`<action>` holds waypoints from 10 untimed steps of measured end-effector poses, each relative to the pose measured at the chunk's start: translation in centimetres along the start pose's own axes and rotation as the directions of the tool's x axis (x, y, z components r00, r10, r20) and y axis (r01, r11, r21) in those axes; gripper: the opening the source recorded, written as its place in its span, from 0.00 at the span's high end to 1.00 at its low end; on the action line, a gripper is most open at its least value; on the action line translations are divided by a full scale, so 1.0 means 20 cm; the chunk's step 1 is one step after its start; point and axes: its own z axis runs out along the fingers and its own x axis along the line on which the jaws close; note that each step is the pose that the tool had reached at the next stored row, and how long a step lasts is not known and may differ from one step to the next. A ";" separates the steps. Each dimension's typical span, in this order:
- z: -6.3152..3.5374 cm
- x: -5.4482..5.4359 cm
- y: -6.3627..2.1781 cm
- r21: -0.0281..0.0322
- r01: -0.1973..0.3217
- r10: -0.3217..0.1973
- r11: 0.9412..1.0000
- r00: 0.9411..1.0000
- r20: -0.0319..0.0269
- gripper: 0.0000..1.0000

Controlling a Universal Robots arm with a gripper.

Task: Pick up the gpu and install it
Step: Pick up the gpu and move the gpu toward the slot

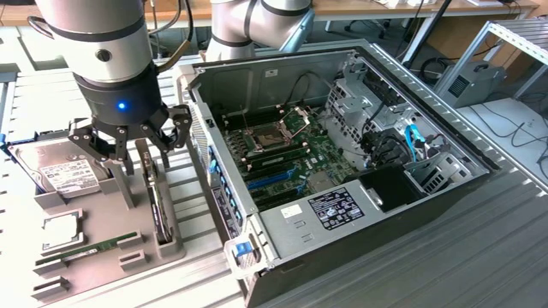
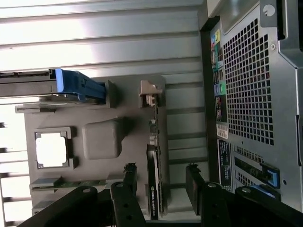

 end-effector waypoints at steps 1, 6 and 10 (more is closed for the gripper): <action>0.005 0.00 -0.002 0.000 0.000 0.000 1.000 1.000 0.000 0.45; 0.025 0.00 -0.008 0.000 0.000 0.000 1.000 1.000 0.000 0.45; 0.040 0.00 -0.010 0.000 0.000 0.000 1.000 1.000 0.000 0.45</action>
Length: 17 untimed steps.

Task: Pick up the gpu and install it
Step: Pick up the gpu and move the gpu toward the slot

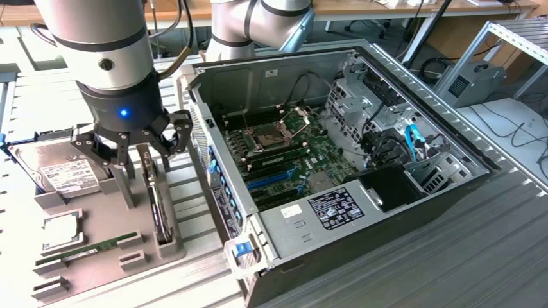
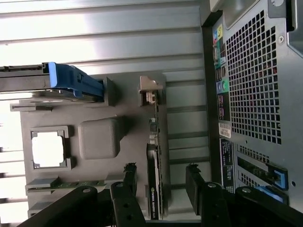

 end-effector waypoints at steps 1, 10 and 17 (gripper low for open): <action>0.003 0.00 -0.001 0.000 0.000 0.000 1.000 1.000 0.000 0.45; 0.038 0.00 -0.006 0.001 0.000 0.000 1.000 1.000 0.000 0.45; 0.064 0.00 -0.010 0.001 0.000 0.000 1.000 1.000 0.000 0.45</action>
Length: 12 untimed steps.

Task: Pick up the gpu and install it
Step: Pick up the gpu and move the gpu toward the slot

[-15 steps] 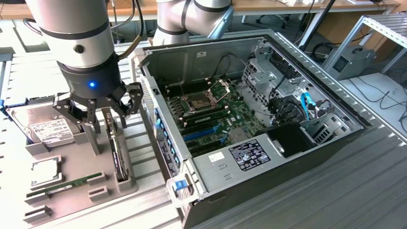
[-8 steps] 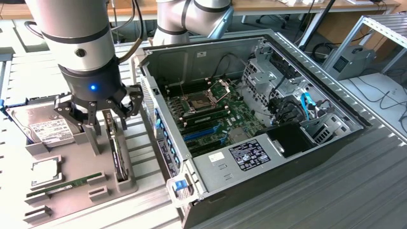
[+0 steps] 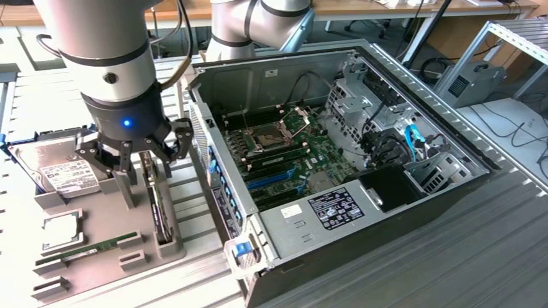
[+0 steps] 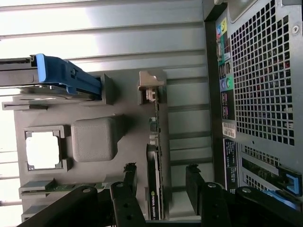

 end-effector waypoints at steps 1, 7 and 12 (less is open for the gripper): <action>0.003 0.00 0.000 0.000 0.000 0.000 1.000 1.000 0.000 0.45; 0.018 0.00 -0.001 0.001 0.000 0.000 1.000 1.000 0.000 0.45; 0.025 0.00 -0.001 0.000 0.000 0.000 1.000 1.000 0.000 0.45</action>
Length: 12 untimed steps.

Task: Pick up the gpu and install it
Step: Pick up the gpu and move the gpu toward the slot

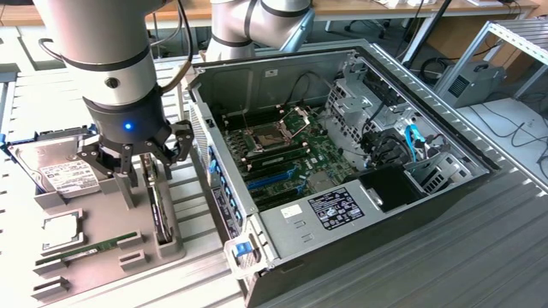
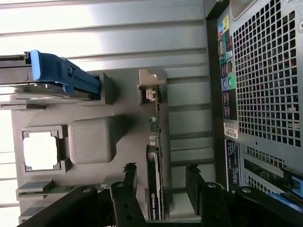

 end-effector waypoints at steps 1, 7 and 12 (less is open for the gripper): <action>0.002 0.00 0.000 0.000 0.000 0.000 1.000 1.000 0.000 0.45; 0.041 0.00 0.004 0.000 0.000 0.000 1.000 1.000 0.000 0.45; 0.053 0.01 0.004 0.000 0.000 0.000 1.000 1.000 0.000 0.45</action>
